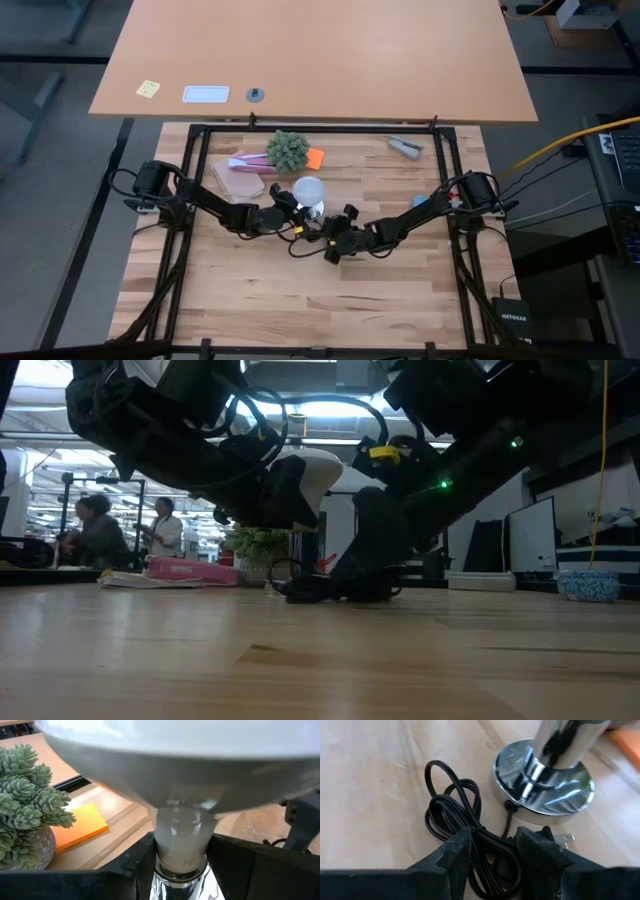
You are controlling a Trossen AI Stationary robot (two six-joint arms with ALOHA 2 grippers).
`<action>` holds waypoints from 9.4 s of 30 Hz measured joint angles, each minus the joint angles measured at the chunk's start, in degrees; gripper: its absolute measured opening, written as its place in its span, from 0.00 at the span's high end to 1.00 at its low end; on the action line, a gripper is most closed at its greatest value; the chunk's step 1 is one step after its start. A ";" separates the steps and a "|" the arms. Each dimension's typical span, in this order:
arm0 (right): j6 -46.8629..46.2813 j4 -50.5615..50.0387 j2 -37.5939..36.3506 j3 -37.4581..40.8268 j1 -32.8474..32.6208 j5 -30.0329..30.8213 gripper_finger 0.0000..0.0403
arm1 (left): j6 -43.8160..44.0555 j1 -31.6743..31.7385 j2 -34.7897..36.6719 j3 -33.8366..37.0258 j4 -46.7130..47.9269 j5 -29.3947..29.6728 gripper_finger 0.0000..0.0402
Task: Screw lightbulb
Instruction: Insert the lightbulb into the lamp
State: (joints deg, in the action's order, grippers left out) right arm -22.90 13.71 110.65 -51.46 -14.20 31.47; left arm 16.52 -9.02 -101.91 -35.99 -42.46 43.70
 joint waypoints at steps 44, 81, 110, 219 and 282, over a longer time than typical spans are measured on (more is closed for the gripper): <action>5.38 -10.74 -5.57 0.26 0.00 20.90 0.58 | 0.04 -0.08 -0.04 0.02 -0.15 -0.76 0.63; 7.24 3.74 2.60 0.03 10.38 -12.19 0.58 | -0.01 -0.04 -0.04 0.02 -0.01 0.23 0.63; 18.02 -0.89 -2.08 0.44 8.40 -11.55 0.58 | -0.23 -0.15 -0.01 0.02 -0.16 -1.48 0.63; 12.70 -4.00 -3.37 0.17 2.28 -3.68 0.58 | 1.63 -0.78 -0.04 -0.04 1.32 -0.92 0.63; 10.36 1.88 2.10 0.22 3.85 9.45 0.58 | 0.44 -0.71 -0.02 0.04 1.41 -0.28 0.63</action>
State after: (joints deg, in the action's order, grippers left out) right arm -12.54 15.59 112.75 -51.24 -10.35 40.92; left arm 16.96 -9.74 -101.93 -35.94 -41.06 43.42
